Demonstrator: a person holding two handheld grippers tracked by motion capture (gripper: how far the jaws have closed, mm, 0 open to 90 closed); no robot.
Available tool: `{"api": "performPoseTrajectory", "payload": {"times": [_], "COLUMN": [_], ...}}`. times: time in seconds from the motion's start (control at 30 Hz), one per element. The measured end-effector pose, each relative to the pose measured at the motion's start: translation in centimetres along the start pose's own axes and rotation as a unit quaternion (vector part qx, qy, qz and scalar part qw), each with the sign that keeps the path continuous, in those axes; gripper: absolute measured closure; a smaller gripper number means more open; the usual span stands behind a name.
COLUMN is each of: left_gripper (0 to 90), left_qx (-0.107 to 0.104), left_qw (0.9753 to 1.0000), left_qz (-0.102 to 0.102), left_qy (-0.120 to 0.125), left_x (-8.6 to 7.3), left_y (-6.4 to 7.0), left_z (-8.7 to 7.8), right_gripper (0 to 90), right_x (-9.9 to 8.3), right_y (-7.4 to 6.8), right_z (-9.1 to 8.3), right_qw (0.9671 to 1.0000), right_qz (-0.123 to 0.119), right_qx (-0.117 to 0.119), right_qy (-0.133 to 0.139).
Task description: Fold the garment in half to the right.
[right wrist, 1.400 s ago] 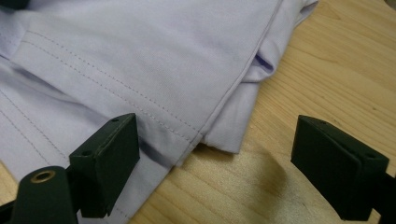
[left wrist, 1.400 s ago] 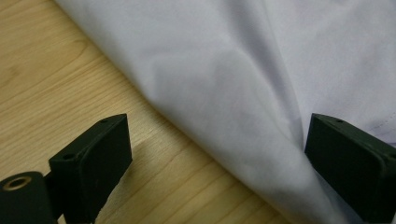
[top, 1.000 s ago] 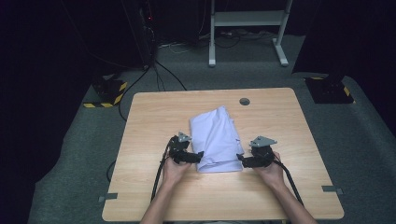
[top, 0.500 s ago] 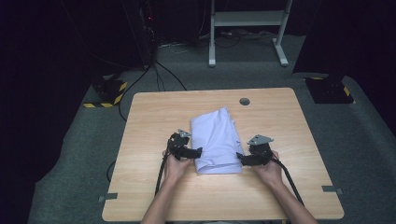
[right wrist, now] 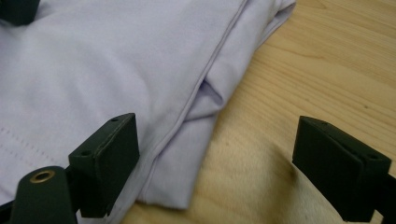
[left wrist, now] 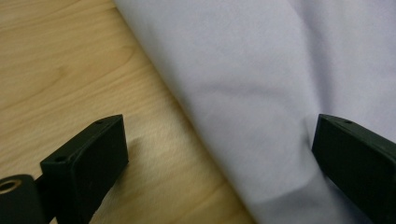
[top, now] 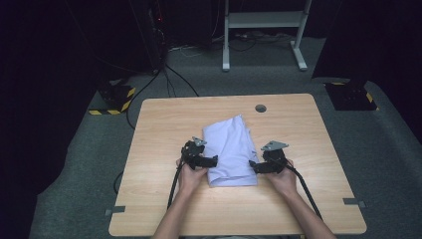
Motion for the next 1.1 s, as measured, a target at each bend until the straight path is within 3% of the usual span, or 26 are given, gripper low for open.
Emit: {"api": "performPoseTrajectory", "payload": {"times": [0.2,0.33,0.43,0.5,0.53,0.7,0.77,0.83,0.93,1.1], "left_gripper": [4.6,5.0,5.1,4.9,5.1,5.3,5.6,6.2,6.1,6.3], "left_qx": [-0.014,-0.008,0.006,0.006,0.004,-0.004,-0.007,-0.007,0.003,0.013], "left_qw": [0.9997,0.9996,0.9999,1.0000,1.0000,0.9999,0.9997,0.9992,0.9982,0.9991], "left_qz": [-0.010,-0.013,-0.002,0.001,-0.003,-0.010,-0.017,-0.029,-0.039,-0.026], "left_qy": [0.015,0.024,0.008,0.007,0.006,0.005,0.015,0.028,0.046,0.032], "left_x": [-0.6,0.6,1.0,0.8,0.7,-0.2,-0.2,0.3,1.3,2.2], "left_y": [-0.1,0.0,0.2,0.2,0.1,-0.5,-0.6,-0.6,-0.6,-0.2], "left_z": [-1.0,-0.5,0.5,0.7,0.7,-0.3,-0.5,-0.5,-0.4,0.7], "right_gripper": [14.6,15.3,15.9,15.1,15.3,15.2,15.4,15.7,16.1,17.7], "right_x": [-0.7,0.7,1.4,1.1,1.0,-0.2,-0.4,-0.1,1.1,2.4], "right_y": [-0.1,-0.2,-0.7,-0.7,-0.6,0.2,0.2,0.0,-0.2,-0.9], "right_z": [-1.7,-1.3,-0.2,0.8,0.9,-0.4,-0.9,-1.1,-0.9,0.7], "right_qw": [0.9996,0.9996,0.9997,0.9998,0.9999,1.0000,0.9999,0.9998,0.9996,0.9994], "right_qz": [-0.027,-0.001,0.007,-0.003,0.003,0.003,-0.012,-0.016,0.002,0.004], "right_qx": [-0.004,-0.007,-0.005,-0.019,-0.013,0.000,-0.008,-0.010,-0.014,-0.020], "right_qy": [0.000,0.028,0.022,0.001,0.004,-0.005,-0.006,0.002,0.024,0.029]}}
Point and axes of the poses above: each handheld gripper's, and its own axes: z roughly forward along the jaws, x roughly out of its top, y roughly to its right, the point moved 7 cm from there along z, roughly forward along the jaws, and after that the axes turned 8 degrees about z, right-handed, at the moved point
